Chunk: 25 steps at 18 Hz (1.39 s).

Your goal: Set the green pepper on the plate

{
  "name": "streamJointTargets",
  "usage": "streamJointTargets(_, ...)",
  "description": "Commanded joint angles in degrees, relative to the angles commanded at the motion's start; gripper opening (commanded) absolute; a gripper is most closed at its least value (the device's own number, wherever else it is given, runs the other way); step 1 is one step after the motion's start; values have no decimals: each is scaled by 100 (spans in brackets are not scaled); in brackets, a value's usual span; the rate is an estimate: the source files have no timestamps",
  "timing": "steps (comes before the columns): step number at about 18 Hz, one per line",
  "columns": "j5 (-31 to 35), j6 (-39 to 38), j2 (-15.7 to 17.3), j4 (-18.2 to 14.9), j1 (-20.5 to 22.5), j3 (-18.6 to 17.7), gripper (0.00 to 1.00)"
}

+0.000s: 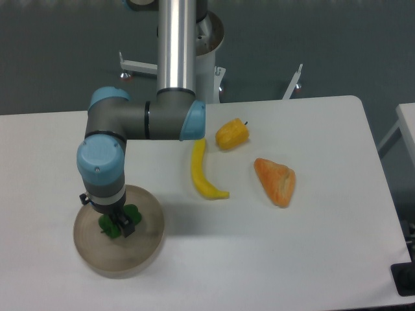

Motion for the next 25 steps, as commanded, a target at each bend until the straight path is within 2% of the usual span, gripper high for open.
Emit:
streamJointTargets(2, 421, 44, 132, 0, 44, 26, 100)
streamJointTargets(5, 503, 228, 352, -17, 526, 52, 100)
streamJointTargets(7, 485, 604, 501, -53, 869, 61, 100)
streamJointTargets(9, 485, 1315, 598, -61, 1430, 61, 100)
streamJointTargets(10, 494, 1588, 607, -70, 1581, 61, 100)
streamJointTargets(12, 502, 2308, 642, -350, 1932, 53, 100)
streamJointTargets(13, 503, 2929, 712, -743, 2195, 61, 100)
streamJointTargets(14, 511, 3266, 730, -938, 2337, 61, 100)
streamJointTargets(17, 555, 3855, 651, -1046, 2679, 62, 100)
streamJointTargets(19, 546, 4567, 398, -1011, 2865, 79, 100)
streamJointTargets(25, 503, 4562, 326, -879, 2874, -9, 100)
